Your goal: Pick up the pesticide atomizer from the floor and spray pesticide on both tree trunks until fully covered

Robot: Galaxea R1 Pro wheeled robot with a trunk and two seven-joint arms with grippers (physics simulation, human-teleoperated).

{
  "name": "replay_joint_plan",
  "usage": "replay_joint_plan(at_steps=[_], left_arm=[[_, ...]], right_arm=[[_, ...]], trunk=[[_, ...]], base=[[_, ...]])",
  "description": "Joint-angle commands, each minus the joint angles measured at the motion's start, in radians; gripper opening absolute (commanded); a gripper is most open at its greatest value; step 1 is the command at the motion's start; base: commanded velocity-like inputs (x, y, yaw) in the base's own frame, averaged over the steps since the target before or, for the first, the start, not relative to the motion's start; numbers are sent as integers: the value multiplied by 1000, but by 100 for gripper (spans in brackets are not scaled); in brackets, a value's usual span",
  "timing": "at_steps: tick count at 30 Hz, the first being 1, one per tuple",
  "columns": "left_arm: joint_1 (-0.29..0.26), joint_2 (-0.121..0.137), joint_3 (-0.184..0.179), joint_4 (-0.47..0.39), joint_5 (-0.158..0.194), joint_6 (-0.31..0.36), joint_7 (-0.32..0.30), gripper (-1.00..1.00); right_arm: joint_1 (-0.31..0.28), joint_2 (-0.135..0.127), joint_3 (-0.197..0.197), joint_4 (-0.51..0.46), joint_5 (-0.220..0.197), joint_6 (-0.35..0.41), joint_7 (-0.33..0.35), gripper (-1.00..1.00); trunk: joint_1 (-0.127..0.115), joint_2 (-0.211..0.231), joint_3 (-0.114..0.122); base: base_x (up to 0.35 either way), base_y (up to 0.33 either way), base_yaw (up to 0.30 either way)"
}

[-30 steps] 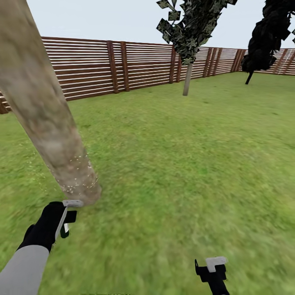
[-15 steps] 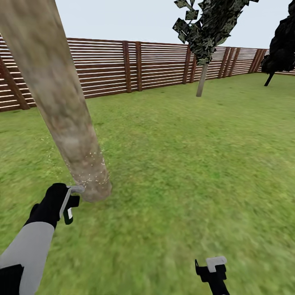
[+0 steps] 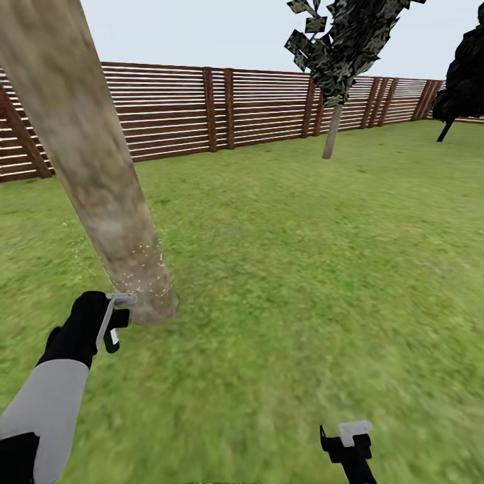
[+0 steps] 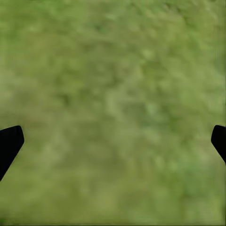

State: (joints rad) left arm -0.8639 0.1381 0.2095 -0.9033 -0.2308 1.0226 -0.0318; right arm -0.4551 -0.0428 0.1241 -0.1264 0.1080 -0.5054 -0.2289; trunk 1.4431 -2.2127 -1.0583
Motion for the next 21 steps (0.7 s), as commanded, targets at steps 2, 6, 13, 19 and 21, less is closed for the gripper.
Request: replay_joint_plan(at_steps=[2,6,13,19,21], left_arm=[[-27,6,1,5,-5,4,-3,-100],[-114,8,-36,102,-4,10,-2,-100],[-343,6,-93,394,-4,11,-2,-100],[-346,-1,-102,389,-4,10,-2,-100],[-346,-4,-100,391,-4,10,-2,-100]], right_arm=[[0,0,5,1,10,1,-10,100],[0,-2,5,1,10,1,-10,100],[0,-3,4,1,10,1,-10,100],[0,-3,3,1,10,1,-10,100],[0,-3,3,1,10,1,-10,100]], trunk=[[0,0,-1],[0,0,-1],[0,0,-1],[0,0,-1],[0,0,-1]], base=[[-9,-6,266],[-1,-1,250],[0,0,26],[116,-199,0],[34,-268,0]])
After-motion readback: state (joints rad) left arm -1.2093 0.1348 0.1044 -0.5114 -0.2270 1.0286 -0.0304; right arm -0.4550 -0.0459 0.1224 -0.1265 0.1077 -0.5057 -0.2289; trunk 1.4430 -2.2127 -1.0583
